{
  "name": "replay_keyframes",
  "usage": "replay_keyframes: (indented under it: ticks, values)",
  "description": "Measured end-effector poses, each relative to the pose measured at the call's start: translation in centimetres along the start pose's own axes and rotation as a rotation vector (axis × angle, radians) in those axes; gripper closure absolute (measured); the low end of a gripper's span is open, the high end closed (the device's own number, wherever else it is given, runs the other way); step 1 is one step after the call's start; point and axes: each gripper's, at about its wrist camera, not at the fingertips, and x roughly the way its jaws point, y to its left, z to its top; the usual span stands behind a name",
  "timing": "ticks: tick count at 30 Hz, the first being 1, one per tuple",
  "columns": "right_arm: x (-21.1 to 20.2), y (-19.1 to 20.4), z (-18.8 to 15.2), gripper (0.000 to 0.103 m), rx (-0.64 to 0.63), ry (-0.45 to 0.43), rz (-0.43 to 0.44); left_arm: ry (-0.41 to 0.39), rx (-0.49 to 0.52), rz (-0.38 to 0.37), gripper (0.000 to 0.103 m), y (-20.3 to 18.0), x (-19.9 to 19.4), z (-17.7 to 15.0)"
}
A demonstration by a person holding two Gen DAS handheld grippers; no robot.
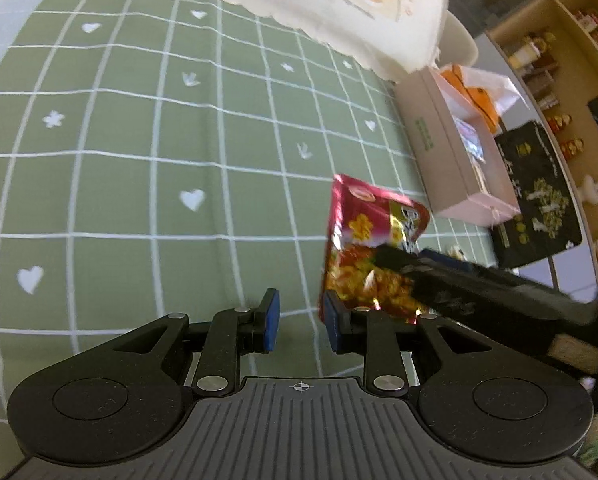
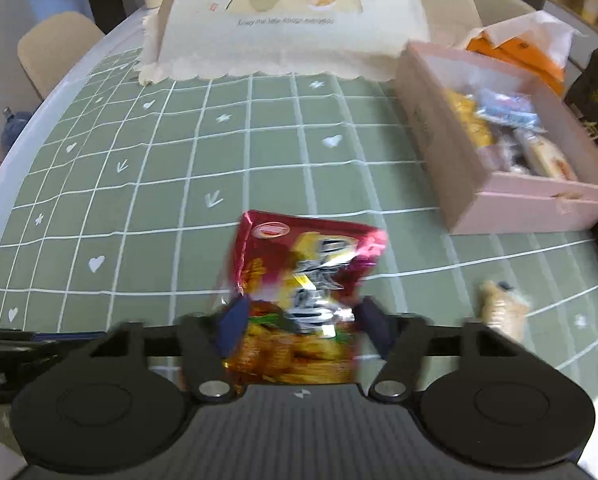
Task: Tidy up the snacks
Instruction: 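Grasp the red bag with the left tool while the right tool releases it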
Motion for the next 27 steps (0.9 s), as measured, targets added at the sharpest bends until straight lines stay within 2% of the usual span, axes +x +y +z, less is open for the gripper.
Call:
replay_keyframes:
  ticks: [1, 2, 3, 4, 8, 10, 12, 13, 16, 20, 22, 23, 24, 27]
  values:
    - [-0.5, -0.5, 0.1, 0.069, 0.004, -0.004, 0.014, 0.008, 0.008, 0.003, 0.075, -0.5, 0.3, -0.1]
    - [-1.1, -1.1, 0.1, 0.08, 0.006, -0.011, 0.022, 0.015, 0.016, 0.005, 0.075, -0.9, 0.5, -0.3]
    - [-1.7, -1.6, 0.0, 0.1, -0.002, -0.018, 0.021, 0.022, 0.024, 0.006, 0.075, -1.3, 0.7, -0.5]
    - [-2.1, -2.0, -0.1, 0.101, -0.017, -0.026, 0.01, 0.028, 0.036, 0.007, 0.075, -2.0, 0.9, -0.7]
    - [-3.4, -4.6, -0.8, 0.1, -0.033, -0.057, -0.002, 0.007, 0.058, 0.034, 0.075, -3.7, 1.4, -0.8]
    - [-3.8, -5.6, -1.1, 0.088, -0.021, -0.051, 0.034, -0.012, 0.043, 0.055, 0.075, -3.9, 1.5, -0.7]
    - [-4.1, -6.2, -1.5, 0.042, -0.013, -0.058, 0.039, -0.039, 0.04, 0.055, 0.075, -3.8, 1.4, -0.4]
    - [-4.3, -6.5, -1.7, 0.036, -0.006, -0.071, 0.025, -0.049, 0.038, 0.037, 0.075, -3.7, 1.4, -0.1]
    - [-5.2, -7.4, -2.9, 0.035, 0.002, -0.103, -0.011, -0.063, 0.015, -0.012, 0.075, -2.7, 1.9, 1.2]
    - [-5.3, -8.5, -4.4, 0.036, 0.003, -0.098, -0.03, -0.051, -0.021, -0.083, 0.075, -1.3, 3.2, 2.9]
    - [-4.8, -8.6, -4.8, 0.045, 0.018, -0.087, -0.013, -0.038, -0.023, -0.117, 0.075, -0.7, 3.9, 3.6]
    - [-4.5, -8.3, -4.8, 0.057, 0.018, -0.09, 0.008, -0.031, -0.027, -0.125, 0.075, -0.5, 4.3, 3.9]
    - [-4.1, -7.7, -4.6, 0.064, 0.008, -0.094, 0.019, -0.024, -0.03, -0.129, 0.076, -0.4, 4.7, 4.0]
    - [-2.2, -5.9, -3.8, 0.067, -0.035, -0.081, -0.02, 0.01, -0.029, -0.219, 0.077, 0.0, 6.0, 4.6]
